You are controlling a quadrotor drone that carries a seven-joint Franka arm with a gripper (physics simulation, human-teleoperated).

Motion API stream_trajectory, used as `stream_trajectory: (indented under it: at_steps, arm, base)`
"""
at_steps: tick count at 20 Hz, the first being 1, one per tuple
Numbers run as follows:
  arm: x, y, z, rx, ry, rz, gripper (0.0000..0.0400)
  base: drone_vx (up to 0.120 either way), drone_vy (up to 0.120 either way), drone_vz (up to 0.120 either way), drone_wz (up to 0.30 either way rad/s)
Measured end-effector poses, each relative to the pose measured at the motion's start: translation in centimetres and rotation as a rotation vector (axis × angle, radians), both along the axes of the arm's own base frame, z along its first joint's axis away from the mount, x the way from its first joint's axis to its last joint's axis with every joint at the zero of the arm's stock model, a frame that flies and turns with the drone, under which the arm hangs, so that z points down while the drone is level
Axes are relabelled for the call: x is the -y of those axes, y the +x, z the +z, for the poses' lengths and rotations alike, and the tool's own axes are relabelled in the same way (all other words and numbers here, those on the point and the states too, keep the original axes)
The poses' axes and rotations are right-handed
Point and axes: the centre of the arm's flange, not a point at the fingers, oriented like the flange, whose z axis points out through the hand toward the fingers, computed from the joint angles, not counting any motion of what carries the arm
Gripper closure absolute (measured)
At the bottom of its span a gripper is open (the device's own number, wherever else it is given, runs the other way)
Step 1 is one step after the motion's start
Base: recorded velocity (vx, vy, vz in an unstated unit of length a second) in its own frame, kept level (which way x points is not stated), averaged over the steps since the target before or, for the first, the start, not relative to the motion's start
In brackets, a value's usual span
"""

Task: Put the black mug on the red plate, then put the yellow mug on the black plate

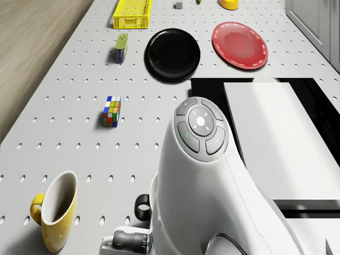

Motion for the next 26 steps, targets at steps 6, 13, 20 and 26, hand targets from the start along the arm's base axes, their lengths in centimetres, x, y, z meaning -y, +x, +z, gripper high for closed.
stream_trajectory:
  at_steps: [6,13,20,26]
  arm:
    - [0.74,-0.01,-0.09,-0.003,-0.075,-0.002,0.0]
    - [1.01,-0.01,-0.11,-0.004,-0.103,-0.002,0.0]
    - [1.08,-0.01,-0.11,-0.004,-0.11,-0.002,0.0]
    - [1.1,-0.01,-0.11,-0.004,-0.112,-0.002,0.0]
  base:
    - [0.12,0.0,-0.04,0.0]
    - [0.12,0.0,-0.12,0.0]
    - [0.12,0.0,-0.12,0.0]
    - [0.12,-0.047,-0.12,0.0]
